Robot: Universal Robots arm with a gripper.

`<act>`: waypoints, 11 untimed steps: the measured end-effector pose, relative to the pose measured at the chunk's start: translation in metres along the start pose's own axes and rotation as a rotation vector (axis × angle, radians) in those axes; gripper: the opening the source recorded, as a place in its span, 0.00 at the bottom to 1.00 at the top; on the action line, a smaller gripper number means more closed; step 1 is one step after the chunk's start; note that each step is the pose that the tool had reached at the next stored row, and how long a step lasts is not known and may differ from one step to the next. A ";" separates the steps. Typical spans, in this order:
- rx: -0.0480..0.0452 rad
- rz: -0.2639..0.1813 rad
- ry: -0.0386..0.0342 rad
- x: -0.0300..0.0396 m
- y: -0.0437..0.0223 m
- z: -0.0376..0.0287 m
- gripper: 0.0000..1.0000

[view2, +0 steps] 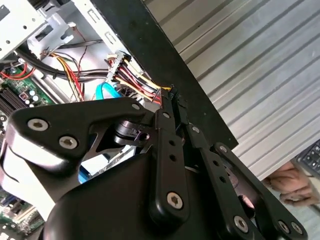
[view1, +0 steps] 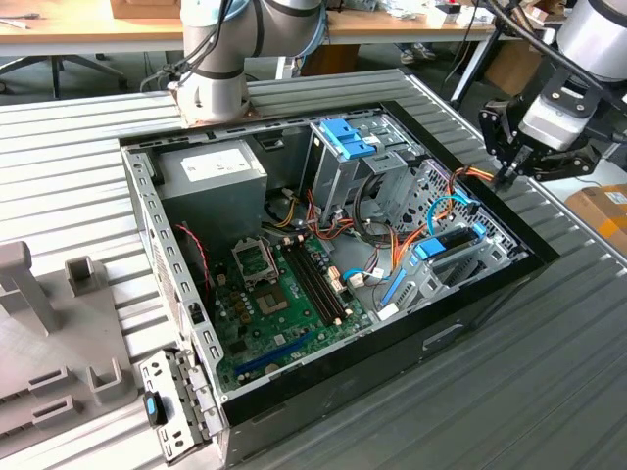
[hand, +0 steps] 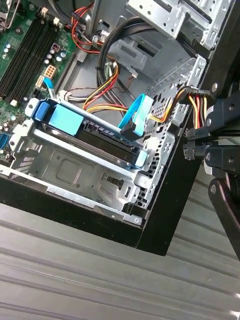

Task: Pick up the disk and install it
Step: 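Insert the disk into the insertion slot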

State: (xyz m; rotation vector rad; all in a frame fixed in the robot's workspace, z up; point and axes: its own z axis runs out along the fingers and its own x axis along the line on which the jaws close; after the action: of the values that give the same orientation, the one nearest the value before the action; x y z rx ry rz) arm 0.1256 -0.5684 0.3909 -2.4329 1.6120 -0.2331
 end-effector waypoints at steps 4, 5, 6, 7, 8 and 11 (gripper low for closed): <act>-0.0015 0.067 0.0198 0.0000 0.0000 0.0000 0.17; -0.0019 0.079 0.0234 0.0000 0.0000 0.0000 0.17; -0.0022 0.097 0.0283 0.0000 0.0000 0.0000 0.17; -0.0024 0.108 0.0314 0.0000 0.0000 0.0000 0.17; -0.0026 0.120 0.0345 0.0000 0.0000 0.0001 0.17; -0.0027 0.127 0.0365 0.0000 0.0000 -0.0001 0.17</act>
State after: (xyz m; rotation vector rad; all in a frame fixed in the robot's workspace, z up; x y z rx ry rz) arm 0.1256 -0.5685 0.3910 -2.3304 1.7750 -0.2560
